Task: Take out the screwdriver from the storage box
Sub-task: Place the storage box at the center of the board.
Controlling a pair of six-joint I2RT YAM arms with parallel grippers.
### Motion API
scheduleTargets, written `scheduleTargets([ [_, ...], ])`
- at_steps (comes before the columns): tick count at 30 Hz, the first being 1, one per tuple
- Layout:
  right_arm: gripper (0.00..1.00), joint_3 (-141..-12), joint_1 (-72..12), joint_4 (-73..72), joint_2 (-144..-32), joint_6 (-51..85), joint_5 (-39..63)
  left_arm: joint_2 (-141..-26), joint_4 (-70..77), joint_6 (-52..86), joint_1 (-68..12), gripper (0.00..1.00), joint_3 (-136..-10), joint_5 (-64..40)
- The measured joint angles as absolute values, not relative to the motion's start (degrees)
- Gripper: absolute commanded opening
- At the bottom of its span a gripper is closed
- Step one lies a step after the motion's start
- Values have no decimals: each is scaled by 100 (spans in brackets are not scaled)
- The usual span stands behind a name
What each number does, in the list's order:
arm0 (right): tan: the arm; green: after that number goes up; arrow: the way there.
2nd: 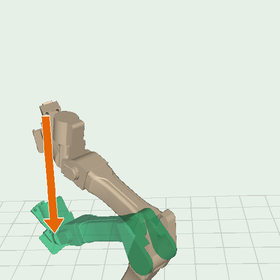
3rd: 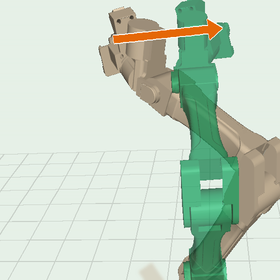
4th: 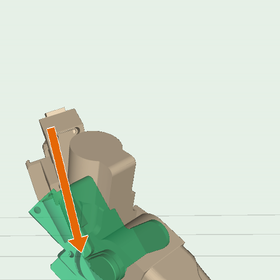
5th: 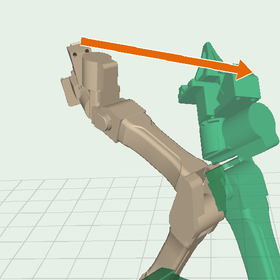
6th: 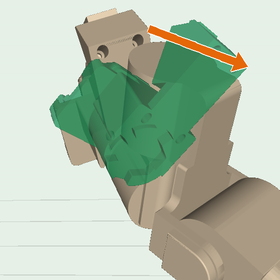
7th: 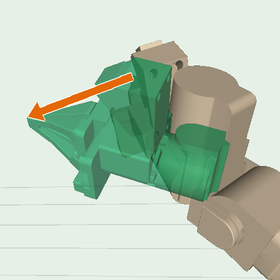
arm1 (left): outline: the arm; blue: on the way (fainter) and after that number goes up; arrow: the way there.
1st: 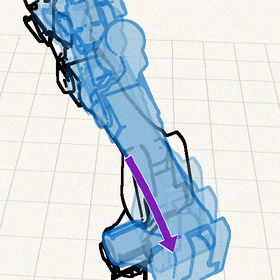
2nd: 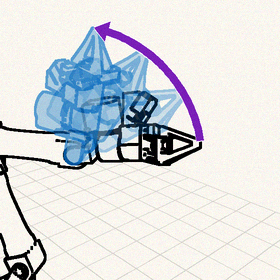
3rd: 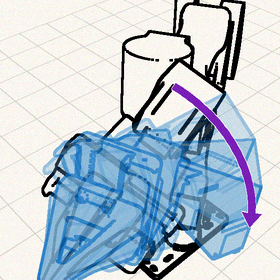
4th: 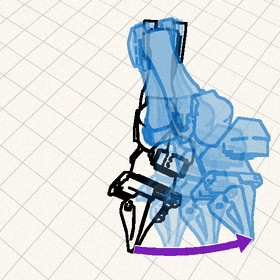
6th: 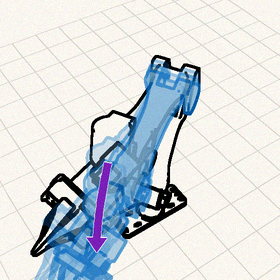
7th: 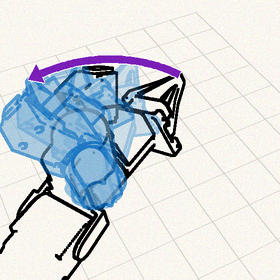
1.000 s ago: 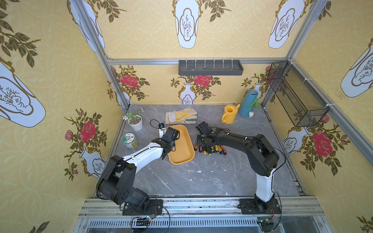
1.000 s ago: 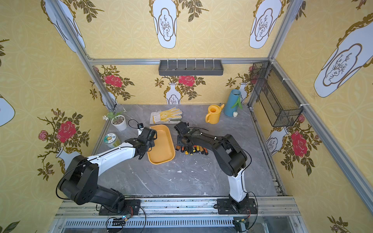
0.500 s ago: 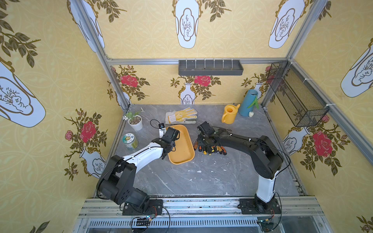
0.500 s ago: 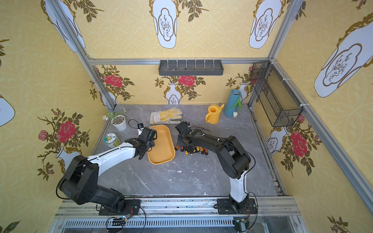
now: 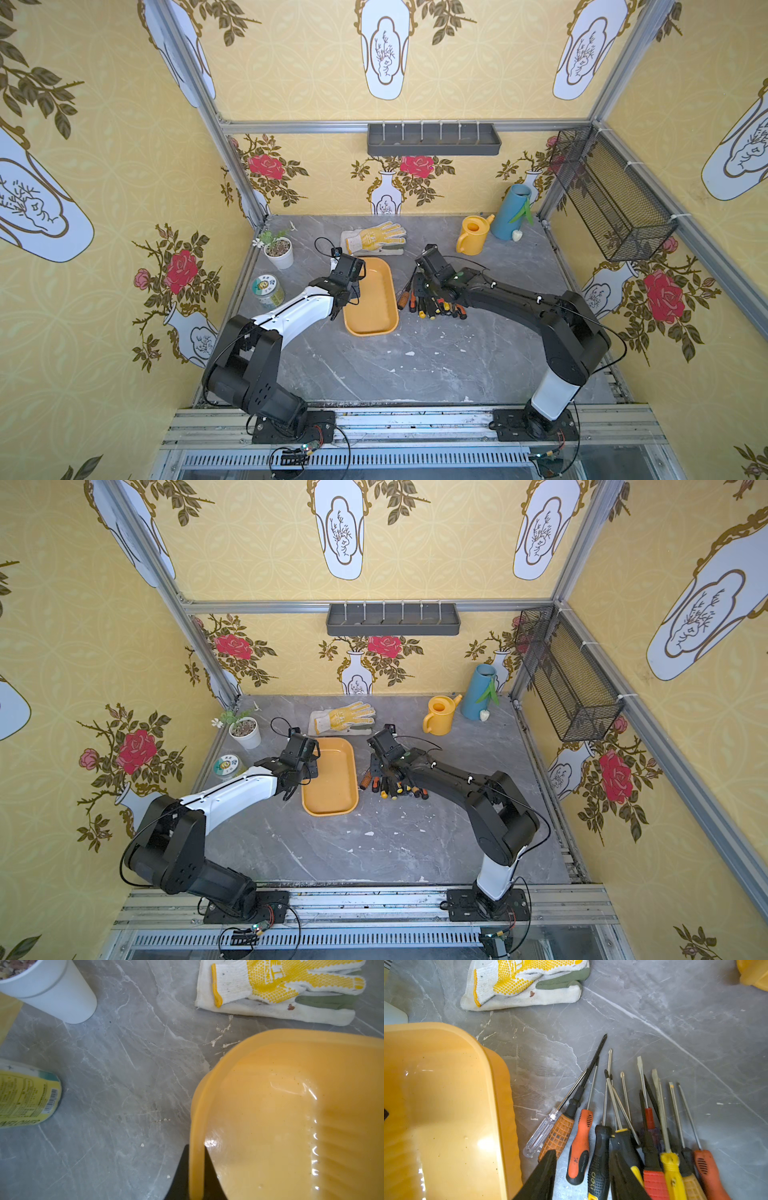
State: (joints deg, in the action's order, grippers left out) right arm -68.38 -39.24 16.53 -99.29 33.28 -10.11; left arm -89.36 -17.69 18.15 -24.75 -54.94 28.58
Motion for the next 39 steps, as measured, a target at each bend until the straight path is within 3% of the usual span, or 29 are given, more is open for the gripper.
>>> scheduleTargets([
  [13,48,-6403,-3710,1675,-9450,3249,-1129,-10287,-2526,1538,-2049,0,-6611,2215],
  [18,50,-6307,-3662,1669,-9343,3183,-1164,-10405,-2685,1518,-2016,33,-6726,2137],
  [21,50,-6239,-3649,1653,-9299,3188,-1162,-10401,-2851,1551,-2016,44,-6672,2119],
  [26,54,-6158,-3649,1634,-9181,3194,-1160,-10390,-2952,1653,-2016,53,-6663,2084],
  [30,57,-6134,-3638,1636,-9153,3190,-1160,-10210,-2993,1717,-2016,75,-6639,2082],
  [33,65,-6152,-3627,1651,-9148,3118,-1164,-9690,-2961,1717,-2018,99,-6517,2130],
  [36,77,-6189,-3551,1656,-9089,2963,-1208,-8993,-2827,1747,-2025,99,-6324,2303],
  [37,93,-6189,-3509,1656,-9050,2919,-1223,-8753,-2740,1747,-2027,99,-6243,2397],
  [39,97,-6189,-3393,1660,-8976,2825,-1260,-8287,-2480,1756,-2027,99,-5988,2593],
])
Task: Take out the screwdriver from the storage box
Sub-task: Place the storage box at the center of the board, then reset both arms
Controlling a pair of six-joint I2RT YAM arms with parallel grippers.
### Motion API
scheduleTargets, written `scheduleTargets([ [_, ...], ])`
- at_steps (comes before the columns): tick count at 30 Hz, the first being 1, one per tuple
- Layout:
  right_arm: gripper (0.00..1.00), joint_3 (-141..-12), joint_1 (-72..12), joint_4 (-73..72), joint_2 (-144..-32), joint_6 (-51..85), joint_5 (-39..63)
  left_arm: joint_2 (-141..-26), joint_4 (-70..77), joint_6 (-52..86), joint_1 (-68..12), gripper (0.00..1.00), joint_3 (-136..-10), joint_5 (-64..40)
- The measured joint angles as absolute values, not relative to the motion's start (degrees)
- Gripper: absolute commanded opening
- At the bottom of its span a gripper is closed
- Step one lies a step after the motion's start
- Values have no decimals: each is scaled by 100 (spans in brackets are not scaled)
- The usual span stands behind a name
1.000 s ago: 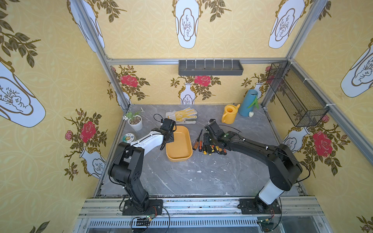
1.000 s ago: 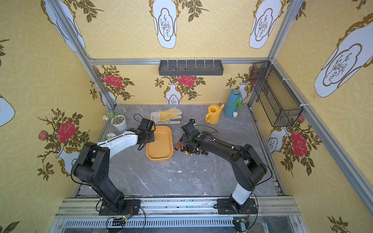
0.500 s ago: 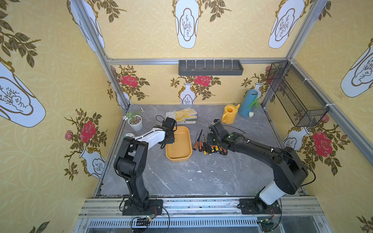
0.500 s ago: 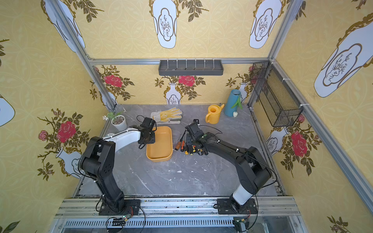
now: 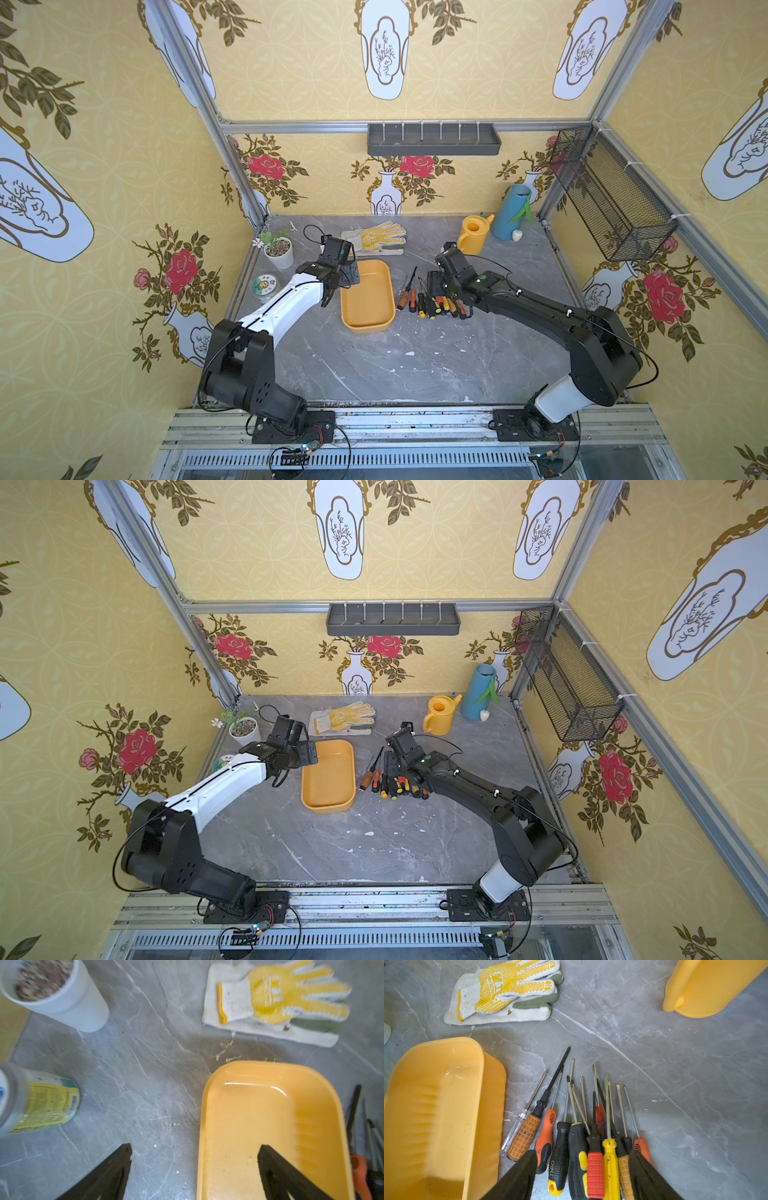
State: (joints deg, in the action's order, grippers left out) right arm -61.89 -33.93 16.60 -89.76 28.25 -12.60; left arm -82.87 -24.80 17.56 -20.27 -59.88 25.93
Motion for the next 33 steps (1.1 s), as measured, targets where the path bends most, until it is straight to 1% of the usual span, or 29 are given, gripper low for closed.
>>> scheduleTargets([
  [3,97,-6184,-3205,1678,-8866,2674,-1337,-7690,-2029,1826,-2025,99,-5463,2919],
  [8,97,-6095,-2888,1678,-8661,2434,-1387,-7205,-1258,1994,-2018,99,-4591,3699],
  [13,97,-6058,-2418,1730,-8691,2167,-1586,-7461,-360,1518,-2014,99,-4150,4442],
  [17,97,-6034,-2064,1874,-8847,1909,-1691,-7817,384,1120,-1999,99,-3835,4792],
  [20,97,-5902,-1898,1909,-8873,1754,-1890,-8066,834,937,-1992,99,-3636,4823],
  [26,97,-5201,-1717,1385,-8858,1455,-2215,-8477,1411,720,-1994,99,-3428,4733],
  [33,97,-5133,-1680,1039,-9024,1175,-2329,-8335,1870,401,-1990,99,-3127,4320],
])
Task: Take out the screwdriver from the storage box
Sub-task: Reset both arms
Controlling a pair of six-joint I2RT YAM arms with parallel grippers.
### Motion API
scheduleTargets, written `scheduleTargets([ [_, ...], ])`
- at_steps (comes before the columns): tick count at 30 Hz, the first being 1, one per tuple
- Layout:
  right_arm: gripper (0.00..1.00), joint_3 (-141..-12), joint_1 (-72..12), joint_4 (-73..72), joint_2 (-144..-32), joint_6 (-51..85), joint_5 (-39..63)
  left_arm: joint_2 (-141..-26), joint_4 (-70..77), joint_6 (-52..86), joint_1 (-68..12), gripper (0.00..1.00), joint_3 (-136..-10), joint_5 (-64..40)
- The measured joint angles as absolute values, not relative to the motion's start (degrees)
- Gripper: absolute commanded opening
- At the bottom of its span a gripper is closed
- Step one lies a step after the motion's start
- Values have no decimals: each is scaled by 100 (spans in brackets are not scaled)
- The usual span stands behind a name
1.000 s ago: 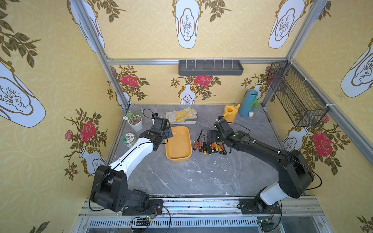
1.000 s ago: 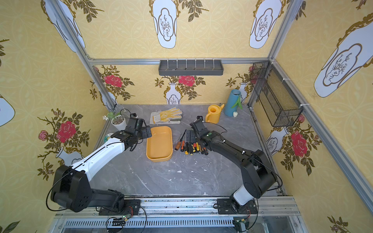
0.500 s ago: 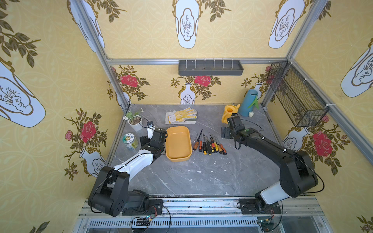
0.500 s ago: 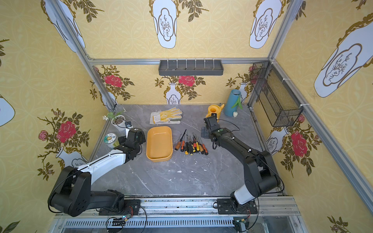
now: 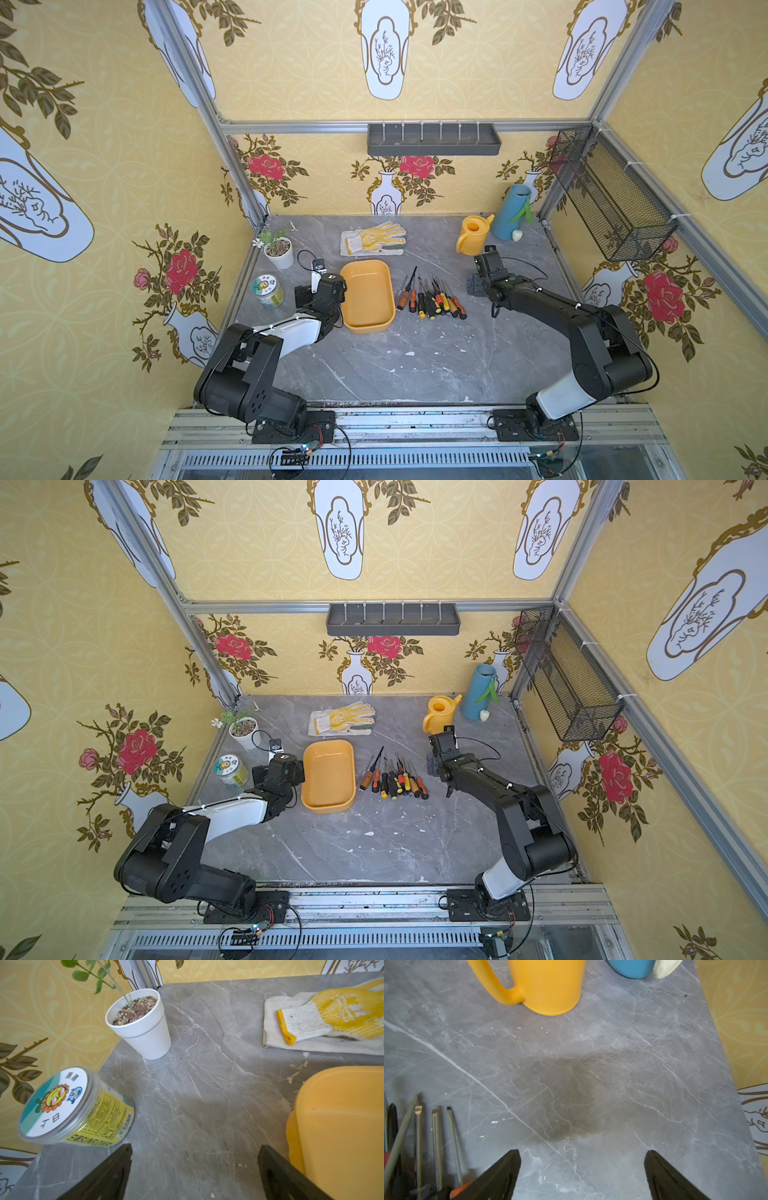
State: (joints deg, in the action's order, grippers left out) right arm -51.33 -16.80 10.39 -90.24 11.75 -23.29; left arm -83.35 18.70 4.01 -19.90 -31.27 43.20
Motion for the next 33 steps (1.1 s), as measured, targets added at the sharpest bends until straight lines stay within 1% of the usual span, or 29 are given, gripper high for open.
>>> scheduleTargets([
  [5,97,-5052,-1680,904,-8908,1144,-2270,-7894,2318,207,-1959,99,-2635,4139],
  [9,97,-4849,-1680,845,-8672,1057,-2141,-7439,2808,-8,-1743,99,-2143,3918],
  [12,97,-4829,-1680,742,-8630,1024,-2064,-7314,3146,-128,-1566,99,-1962,3782],
  [20,97,-4880,-1675,744,-8512,956,-2021,-7653,4519,-296,-1181,99,-1343,3452],
  [24,97,-4880,-1675,760,-8403,919,-2023,-7620,4847,-217,-958,99,-1297,3304],
  [33,97,-5039,-1691,781,-8405,987,-1874,-7693,4818,-67,-781,99,-1463,3076],
])
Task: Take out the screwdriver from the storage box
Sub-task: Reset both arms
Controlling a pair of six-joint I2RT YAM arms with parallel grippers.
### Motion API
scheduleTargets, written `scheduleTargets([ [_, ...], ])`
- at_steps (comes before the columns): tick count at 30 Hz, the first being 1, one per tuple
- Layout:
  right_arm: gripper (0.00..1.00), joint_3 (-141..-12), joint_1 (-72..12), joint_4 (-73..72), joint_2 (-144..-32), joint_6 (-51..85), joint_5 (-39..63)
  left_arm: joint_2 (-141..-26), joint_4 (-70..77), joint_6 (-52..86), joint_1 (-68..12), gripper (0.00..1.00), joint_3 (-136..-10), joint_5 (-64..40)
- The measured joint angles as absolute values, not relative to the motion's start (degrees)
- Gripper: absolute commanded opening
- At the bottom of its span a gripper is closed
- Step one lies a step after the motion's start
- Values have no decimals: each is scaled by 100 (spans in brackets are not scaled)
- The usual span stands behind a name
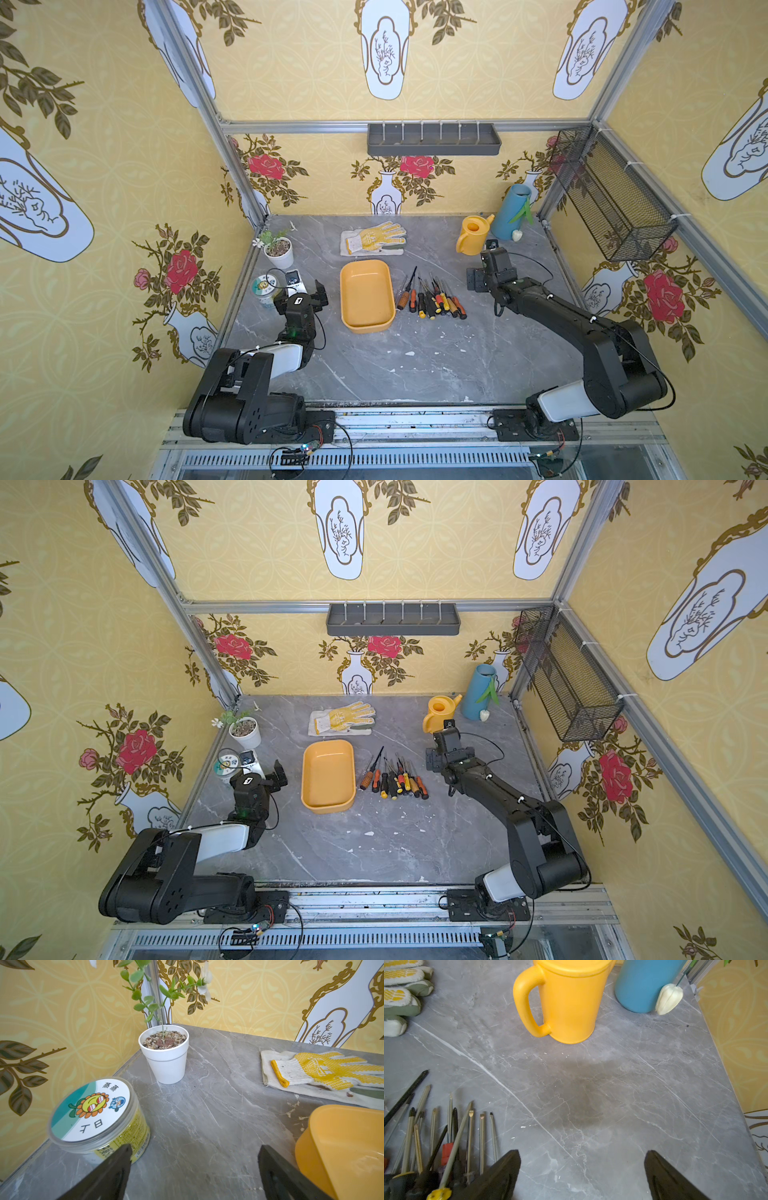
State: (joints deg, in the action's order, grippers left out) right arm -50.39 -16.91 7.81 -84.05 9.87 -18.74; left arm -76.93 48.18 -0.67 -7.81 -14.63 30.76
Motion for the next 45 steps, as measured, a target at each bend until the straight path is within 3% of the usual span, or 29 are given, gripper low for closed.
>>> scheduleTargets([
  [21,97,-4886,-1721,749,-8014,539,-1931,-8029,5721,-150,-821,99,-1109,2722],
  [34,97,-3229,-1540,-915,-6873,-220,-2294,-8029,5732,-150,-821,99,-1114,2722],
  [45,97,-2025,-482,-2338,-6593,67,-1638,-8029,5732,-150,-821,99,-1114,2720],
])
